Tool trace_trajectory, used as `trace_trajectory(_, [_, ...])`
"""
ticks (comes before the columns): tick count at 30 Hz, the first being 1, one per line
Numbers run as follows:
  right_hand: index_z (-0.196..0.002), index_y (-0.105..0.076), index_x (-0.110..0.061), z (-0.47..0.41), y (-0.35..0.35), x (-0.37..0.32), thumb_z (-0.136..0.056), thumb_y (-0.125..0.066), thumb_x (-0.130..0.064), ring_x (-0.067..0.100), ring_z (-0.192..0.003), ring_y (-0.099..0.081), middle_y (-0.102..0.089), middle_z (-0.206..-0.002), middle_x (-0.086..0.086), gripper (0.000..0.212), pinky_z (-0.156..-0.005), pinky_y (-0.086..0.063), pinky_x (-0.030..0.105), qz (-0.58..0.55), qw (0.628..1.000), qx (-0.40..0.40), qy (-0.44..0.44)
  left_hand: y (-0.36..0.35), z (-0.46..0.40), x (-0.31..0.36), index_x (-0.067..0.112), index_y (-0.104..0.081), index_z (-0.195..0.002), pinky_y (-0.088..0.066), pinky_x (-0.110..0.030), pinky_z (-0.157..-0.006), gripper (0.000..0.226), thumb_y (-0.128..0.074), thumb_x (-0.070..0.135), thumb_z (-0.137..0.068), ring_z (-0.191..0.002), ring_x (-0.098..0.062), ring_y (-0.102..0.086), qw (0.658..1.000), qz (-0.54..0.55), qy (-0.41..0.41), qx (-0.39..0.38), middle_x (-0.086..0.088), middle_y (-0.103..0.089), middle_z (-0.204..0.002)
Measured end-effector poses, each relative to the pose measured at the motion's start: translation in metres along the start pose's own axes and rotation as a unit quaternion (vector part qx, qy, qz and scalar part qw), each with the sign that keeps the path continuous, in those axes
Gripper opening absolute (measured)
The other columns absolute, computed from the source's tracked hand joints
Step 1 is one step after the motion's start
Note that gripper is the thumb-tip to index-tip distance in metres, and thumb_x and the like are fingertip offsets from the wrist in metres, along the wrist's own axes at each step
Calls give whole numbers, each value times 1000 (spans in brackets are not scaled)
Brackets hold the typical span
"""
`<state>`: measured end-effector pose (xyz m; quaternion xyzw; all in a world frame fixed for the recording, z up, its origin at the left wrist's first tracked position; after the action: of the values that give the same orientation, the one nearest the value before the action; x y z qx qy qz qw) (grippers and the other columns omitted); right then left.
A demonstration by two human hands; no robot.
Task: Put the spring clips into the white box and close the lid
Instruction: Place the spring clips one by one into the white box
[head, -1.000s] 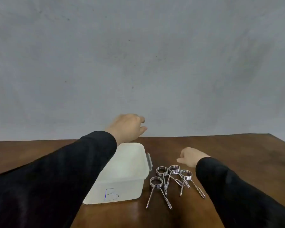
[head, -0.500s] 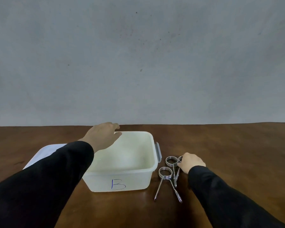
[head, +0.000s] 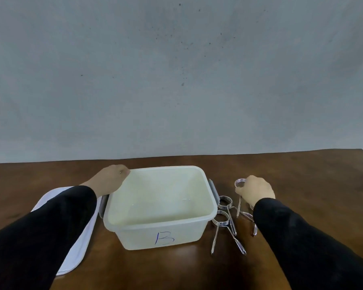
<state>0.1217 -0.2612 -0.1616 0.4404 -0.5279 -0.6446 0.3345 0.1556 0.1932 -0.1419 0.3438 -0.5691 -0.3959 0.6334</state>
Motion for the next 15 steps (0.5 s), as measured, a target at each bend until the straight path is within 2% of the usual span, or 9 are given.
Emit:
trace_trajectory(1, [-87,-62,-9,0,15,-5,-87,-65,-45,25,-72,-66,-66,-76,5,36,-66,-55,31,-11,1000,19,4,1,-2,-2,3,-65,-126,-42,-29,-68,44,-36,31,-111,-90,-22,-59,1000,25,-3,8,-7,-67,-103])
trace_trajectory(2, [-82,-63,-9,0,34,-13,-86,-64,-45,27,-71,-66,-65,-72,6,36,-63,-52,30,-20,999,40,15,1,-4,-5,1,-66,-121,-39,-28,-64,43,-37,31,-110,-85,-21,-57,999,50,-2,13,-6,-65,-96])
trace_trajectory(4, [-73,-63,-8,4,74,-40,-85,-62,-42,31,-69,-63,-61,-65,6,37,-59,-46,31,-23,995,81,52,-3,-7,-10,4,-64,-124,-40,-29,-73,40,-39,32,-110,-94,-21,-58,994,105,0,6,-5,-65,-106])
trace_trajectory(7, [-83,-71,-5,23,128,-101,-84,-63,-35,33,-77,-67,-70,-78,13,31,-68,-53,35,-69,988,92,104,-14,-6,-19,9,-64,-127,-45,-35,-94,42,-43,40,-108,-113,-23,-60,979,204,11,-22,-4,-66,-124])
trace_trajectory(9, [-80,-72,-6,42,140,-151,-83,-63,-32,27,-70,-65,-72,-74,9,28,-65,-52,32,-107,982,52,148,-22,-4,-25,12,-66,-122,-47,-39,-99,42,-46,45,-106,-116,-26,-63,961,275,25,-33,-6,-69,-122])
trace_trajectory(11, [-75,-69,-2,68,122,-205,-83,-62,-33,23,-58,-59,-68,-64,5,33,-59,-47,29,-87,978,-15,191,-28,-3,-30,10,-67,-117,-47,-37,-94,42,-47,46,-105,-115,-30,-65,943,328,36,-37,-12,-71,-118])
trace_trajectory(13, [-67,-67,-5,90,74,-250,-81,-58,-35,20,-52,-59,-70,-62,5,34,-56,-47,26,-41,971,-86,222,-30,-3,-33,7,-67,-107,-47,-38,-89,43,-48,46,-104,-107,-33,-67,931,361,36,-37,-15,-72,-112])
trace_trajectory(15, [-59,-63,-9,102,14,-281,-78,-55,-36,19,-48,-61,-75,-64,6,33,-53,-49,24,-9,961,-138,240,-29,-2,-33,5,-65,-98,-48,-40,-86,45,-48,46,-103,-93,-28,-64,929,367,28,-34,-14,-70,-99])
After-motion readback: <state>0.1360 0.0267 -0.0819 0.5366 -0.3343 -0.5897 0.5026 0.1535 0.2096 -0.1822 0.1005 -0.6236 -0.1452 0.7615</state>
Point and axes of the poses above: each hand's wrist, its own z-axis away from the middle knuckle, its own y-axis out of the back of the hand, x = y × z, the point moved 10 cm from there along -z, towards the middle knuckle
